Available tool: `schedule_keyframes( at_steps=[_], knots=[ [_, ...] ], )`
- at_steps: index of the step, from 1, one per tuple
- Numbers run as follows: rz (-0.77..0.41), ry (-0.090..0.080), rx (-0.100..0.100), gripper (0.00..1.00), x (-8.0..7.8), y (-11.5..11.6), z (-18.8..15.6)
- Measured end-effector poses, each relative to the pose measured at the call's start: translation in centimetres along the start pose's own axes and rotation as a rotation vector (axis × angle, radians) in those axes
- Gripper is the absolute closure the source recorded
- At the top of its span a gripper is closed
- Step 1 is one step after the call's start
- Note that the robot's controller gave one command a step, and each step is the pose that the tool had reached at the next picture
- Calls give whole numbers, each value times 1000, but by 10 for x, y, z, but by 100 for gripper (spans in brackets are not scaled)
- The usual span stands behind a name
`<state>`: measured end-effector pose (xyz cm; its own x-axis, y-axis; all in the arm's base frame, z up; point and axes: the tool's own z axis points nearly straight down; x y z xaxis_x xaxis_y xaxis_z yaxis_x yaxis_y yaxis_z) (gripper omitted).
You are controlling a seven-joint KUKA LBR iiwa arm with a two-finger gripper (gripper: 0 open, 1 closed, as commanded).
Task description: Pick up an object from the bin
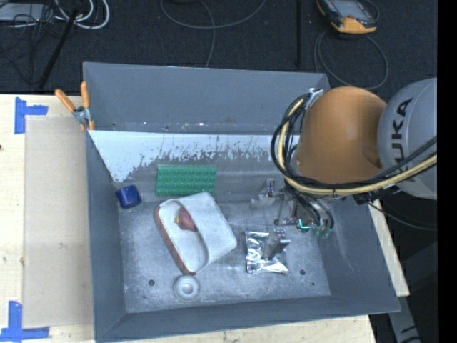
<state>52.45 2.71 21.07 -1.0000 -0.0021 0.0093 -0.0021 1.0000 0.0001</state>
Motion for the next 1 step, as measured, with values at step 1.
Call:
schedule_keyframes(
  at_steps=[1],
  knots=[
    [-52,-13,-2,0,17,-63,140]
  ],
)
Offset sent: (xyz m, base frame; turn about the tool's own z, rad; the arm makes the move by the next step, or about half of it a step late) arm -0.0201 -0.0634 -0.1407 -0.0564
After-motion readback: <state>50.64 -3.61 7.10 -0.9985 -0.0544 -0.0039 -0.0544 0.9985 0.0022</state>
